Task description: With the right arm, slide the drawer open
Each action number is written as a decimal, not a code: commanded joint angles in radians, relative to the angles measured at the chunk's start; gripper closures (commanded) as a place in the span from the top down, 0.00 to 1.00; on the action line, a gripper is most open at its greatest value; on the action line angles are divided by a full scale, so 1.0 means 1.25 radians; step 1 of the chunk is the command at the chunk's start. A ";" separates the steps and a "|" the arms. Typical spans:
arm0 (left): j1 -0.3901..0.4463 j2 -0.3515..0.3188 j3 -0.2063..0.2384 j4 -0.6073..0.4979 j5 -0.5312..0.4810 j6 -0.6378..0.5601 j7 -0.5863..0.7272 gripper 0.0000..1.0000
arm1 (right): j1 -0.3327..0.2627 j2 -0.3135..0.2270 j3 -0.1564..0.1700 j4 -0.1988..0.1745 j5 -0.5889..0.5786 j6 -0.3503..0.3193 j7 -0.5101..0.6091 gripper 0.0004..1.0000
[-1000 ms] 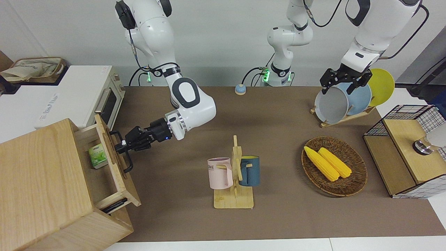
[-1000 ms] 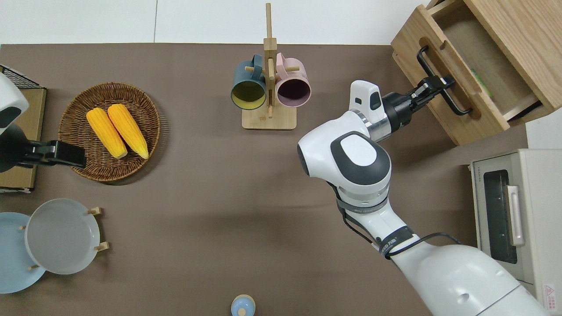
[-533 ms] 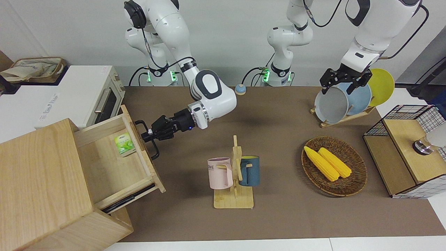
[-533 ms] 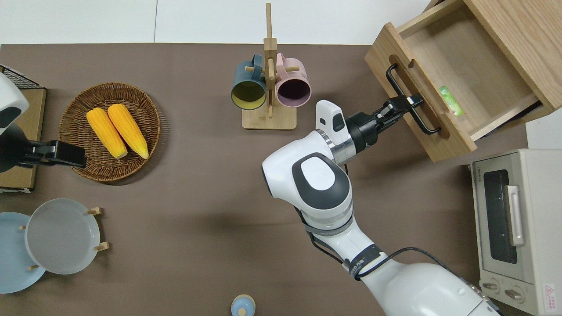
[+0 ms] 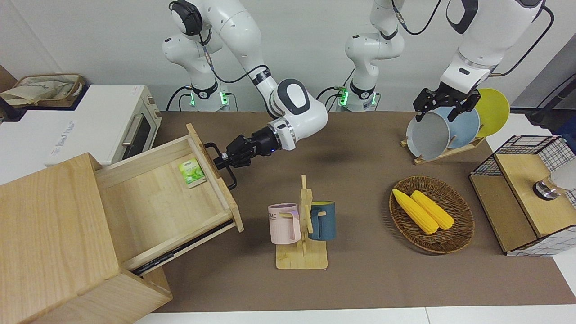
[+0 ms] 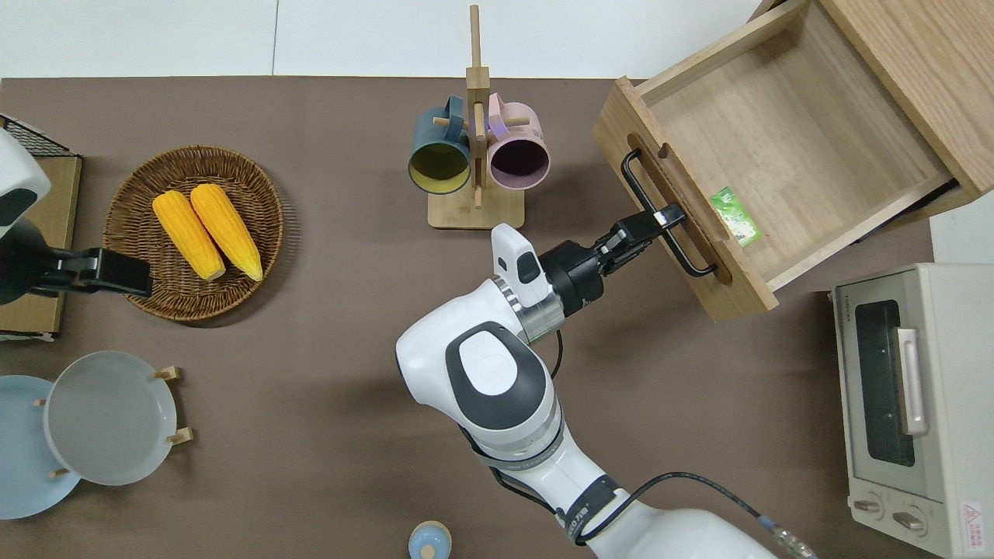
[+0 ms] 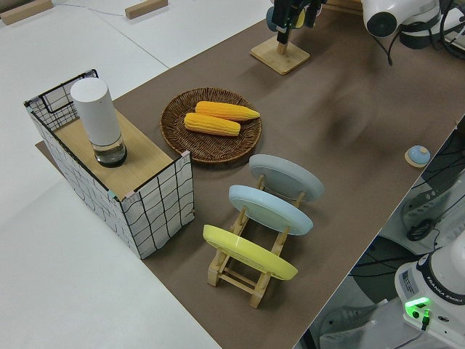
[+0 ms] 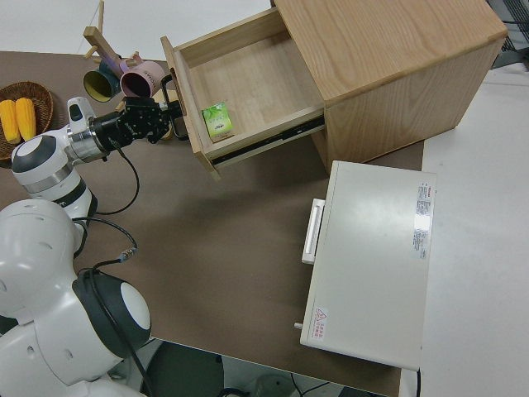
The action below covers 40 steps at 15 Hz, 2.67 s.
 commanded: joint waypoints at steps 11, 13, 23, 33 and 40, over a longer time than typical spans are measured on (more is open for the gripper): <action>0.003 0.009 -0.005 0.021 0.014 -0.016 0.008 0.99 | 0.021 0.000 -0.006 0.017 0.001 -0.023 0.008 0.98; 0.003 0.009 -0.005 0.021 0.014 -0.016 0.008 0.99 | 0.021 -0.001 -0.006 0.017 0.008 -0.023 0.036 0.99; 0.003 0.009 -0.005 0.020 0.014 -0.016 0.008 0.99 | 0.045 -0.002 -0.005 0.040 0.102 -0.018 0.130 0.99; 0.003 0.009 -0.005 0.021 0.014 -0.016 0.008 0.99 | 0.081 -0.099 -0.002 0.192 0.435 -0.008 0.118 0.99; 0.003 0.009 -0.005 0.020 0.014 -0.016 0.008 0.99 | -0.129 -0.272 0.005 0.192 0.744 0.066 0.059 0.99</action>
